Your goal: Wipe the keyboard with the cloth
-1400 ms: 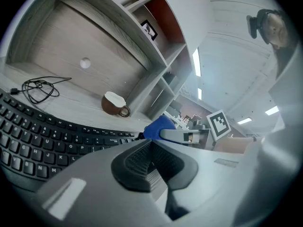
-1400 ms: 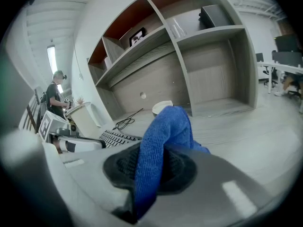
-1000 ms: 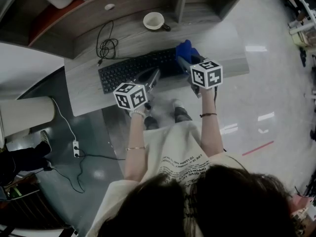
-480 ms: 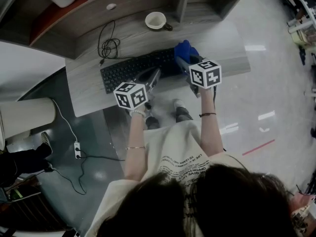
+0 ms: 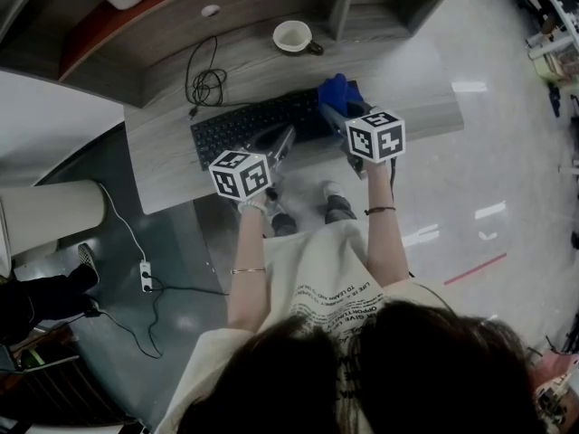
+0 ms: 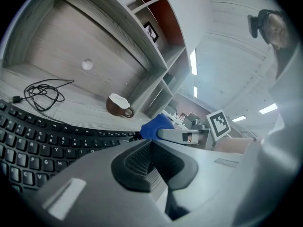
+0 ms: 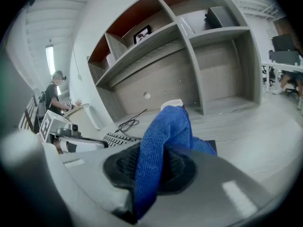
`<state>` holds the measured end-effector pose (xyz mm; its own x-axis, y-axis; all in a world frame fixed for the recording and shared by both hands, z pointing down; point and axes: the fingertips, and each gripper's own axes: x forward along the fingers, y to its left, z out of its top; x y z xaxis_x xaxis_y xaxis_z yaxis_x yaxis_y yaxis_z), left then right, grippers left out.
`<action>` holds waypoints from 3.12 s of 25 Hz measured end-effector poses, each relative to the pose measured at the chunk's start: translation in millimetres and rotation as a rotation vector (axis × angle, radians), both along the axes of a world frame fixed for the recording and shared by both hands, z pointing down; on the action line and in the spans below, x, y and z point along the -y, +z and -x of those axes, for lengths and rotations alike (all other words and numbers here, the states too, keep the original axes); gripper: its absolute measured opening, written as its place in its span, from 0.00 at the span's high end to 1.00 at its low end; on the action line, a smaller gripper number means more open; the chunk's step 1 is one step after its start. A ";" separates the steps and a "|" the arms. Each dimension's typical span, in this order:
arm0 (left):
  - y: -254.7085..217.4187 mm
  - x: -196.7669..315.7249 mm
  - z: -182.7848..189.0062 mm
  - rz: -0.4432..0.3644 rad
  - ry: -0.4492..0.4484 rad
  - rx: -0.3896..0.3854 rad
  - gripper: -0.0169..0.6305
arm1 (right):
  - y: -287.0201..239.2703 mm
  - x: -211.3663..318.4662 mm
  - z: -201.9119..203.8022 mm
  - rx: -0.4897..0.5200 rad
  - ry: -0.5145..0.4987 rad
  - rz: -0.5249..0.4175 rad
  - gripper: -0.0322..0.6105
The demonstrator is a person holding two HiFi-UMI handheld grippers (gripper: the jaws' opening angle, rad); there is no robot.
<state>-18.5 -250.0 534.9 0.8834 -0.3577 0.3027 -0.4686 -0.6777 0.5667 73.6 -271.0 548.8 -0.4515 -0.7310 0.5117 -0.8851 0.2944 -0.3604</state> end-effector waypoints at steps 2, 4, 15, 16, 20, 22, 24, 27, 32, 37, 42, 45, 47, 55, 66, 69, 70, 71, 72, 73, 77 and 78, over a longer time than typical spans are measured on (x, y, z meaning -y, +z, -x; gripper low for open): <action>0.4 0.7 4.6 0.000 0.002 0.001 0.98 | -0.1 0.5 3.6 0.005 0.007 -0.002 0.86; 1.4 1.1 9.3 0.001 0.005 0.003 0.98 | 0.4 1.0 7.2 0.009 0.014 -0.004 0.86; 2.5 4.8 27.9 0.007 0.015 -0.008 0.98 | -2.0 1.8 20.2 0.011 0.043 -0.015 0.86; 2.2 5.2 29.2 0.006 0.017 -0.008 0.98 | -2.4 2.1 21.8 0.011 0.044 -0.016 0.86; 1.6 6.0 35.4 0.004 0.023 -0.009 0.98 | -2.8 3.0 28.3 0.010 0.048 -0.018 0.86; 1.5 6.7 39.1 0.001 0.023 -0.009 0.98 | -2.8 3.0 30.8 0.009 0.051 -0.020 0.86; 1.3 7.7 43.3 -0.001 0.022 -0.009 0.98 | -3.0 2.9 33.8 0.008 0.053 -0.021 0.86; 0.7 7.7 49.4 -0.002 0.023 -0.009 0.98 | -3.2 2.0 39.6 0.008 0.055 -0.022 0.86; -0.6 5.2 59.6 -0.007 0.026 -0.011 0.98 | -3.1 -0.9 51.0 0.008 0.053 -0.024 0.86; -1.8 4.8 71.3 -0.013 0.020 -0.011 0.98 | -3.1 -2.7 60.5 0.005 0.055 -0.028 0.86; -2.4 3.2 81.5 -0.019 0.016 -0.010 0.98 | -3.8 -3.4 72.3 0.007 0.048 -0.033 0.86; -2.4 1.6 87.5 -0.021 0.011 -0.008 0.98 | -3.0 -4.6 80.0 0.002 0.038 -0.031 0.86; -2.3 0.4 91.6 -0.023 0.009 -0.007 0.98 | -2.8 -5.5 84.9 0.007 0.035 -0.032 0.86; 0.2 -3.6 106.6 -0.021 0.000 -0.005 0.98 | -3.8 -4.6 99.9 0.024 0.029 -0.040 0.86; -1.1 -0.9 127.5 -0.029 -0.025 -0.002 0.98 | -9.0 1.9 116.4 0.045 0.028 -0.059 0.86; -1.0 0.8 133.2 -0.030 -0.031 -0.001 0.98 | -10.0 4.2 120.4 0.056 0.030 -0.064 0.86; -0.9 1.1 135.0 -0.031 -0.032 0.000 0.98 | -10.0 4.9 122.3 0.057 0.030 -0.065 0.86; -0.8 1.5 136.9 -0.031 -0.034 0.000 0.98 | -9.7 5.4 124.4 0.058 0.028 -0.065 0.86; -1.0 1.7 139.0 -0.032 -0.036 0.000 0.98 | -9.6 5.9 126.7 0.058 0.026 -0.065 0.86; -1.2 1.8 141.1 -0.032 -0.038 0.000 0.98 | -9.5 6.3 128.8 0.059 0.024 -0.065 0.86; -1.8 2.8 149.7 -0.034 -0.050 0.002 0.98 | -10.1 8.5 135.5 0.059 0.018 -0.066 0.86; -1.6 3.0 151.9 -0.034 -0.053 0.003 0.98 | -9.9 9.1 137.3 0.060 0.017 -0.066 0.86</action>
